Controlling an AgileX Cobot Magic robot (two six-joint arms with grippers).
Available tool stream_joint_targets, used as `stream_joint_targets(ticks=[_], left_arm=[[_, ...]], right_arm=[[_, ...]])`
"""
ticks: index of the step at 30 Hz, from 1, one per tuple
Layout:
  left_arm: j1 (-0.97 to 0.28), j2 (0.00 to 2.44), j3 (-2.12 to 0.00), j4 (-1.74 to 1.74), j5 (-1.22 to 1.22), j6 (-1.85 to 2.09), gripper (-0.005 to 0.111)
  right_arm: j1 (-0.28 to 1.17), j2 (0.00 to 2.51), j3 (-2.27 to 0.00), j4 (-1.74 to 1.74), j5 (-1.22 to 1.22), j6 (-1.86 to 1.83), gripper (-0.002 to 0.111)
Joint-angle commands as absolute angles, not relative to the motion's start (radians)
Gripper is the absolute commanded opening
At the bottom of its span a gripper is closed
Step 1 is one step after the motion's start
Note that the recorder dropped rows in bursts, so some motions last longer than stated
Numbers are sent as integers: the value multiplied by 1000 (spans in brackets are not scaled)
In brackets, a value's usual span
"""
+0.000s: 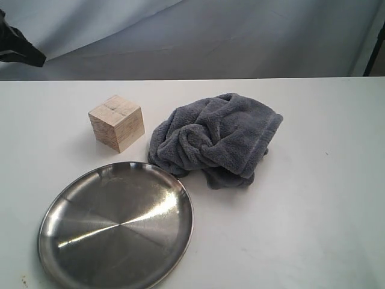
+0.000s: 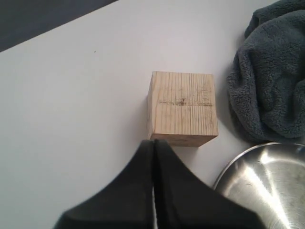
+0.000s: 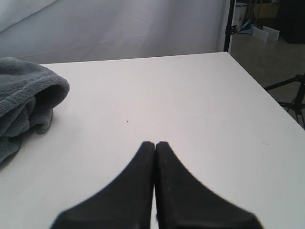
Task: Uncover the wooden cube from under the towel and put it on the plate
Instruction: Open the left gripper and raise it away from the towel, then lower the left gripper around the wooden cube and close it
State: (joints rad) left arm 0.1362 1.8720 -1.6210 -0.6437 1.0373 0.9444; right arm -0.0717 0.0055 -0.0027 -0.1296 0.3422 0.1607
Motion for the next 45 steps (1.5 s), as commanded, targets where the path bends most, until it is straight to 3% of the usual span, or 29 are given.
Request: stream_joint_targets(ticks=[1,13,25,27,29,31,35,45], left_arm=[[63,1861,-1617,-607,1021,954,0],[-261,1881,-1613,-123,800,525,0],[-276,1995,-1613,-111,825,498,2],[-276,2013,-1613,-111,846,498,8],[-276,2030,-1613,-94,851,502,22],[-276,2043,-1613,-69,842,502,45],[-276,2050,-1613,-67,804,497,103],[-278,2053,-1613,-67,762,520,104]], right_arm=[[-80,0,0,-128,341,165,0],[-80,0,0,-128,341,165,0],[-80,0,0,-128,341,165,0],[-80,0,0,-128,341,165,0],[-80,0,0,-128,341,165,0],[-80,0,0,-128,341,165,0],[-80,0,0,-128,341,165,0],[-80,0,0,-128,341,165,0]])
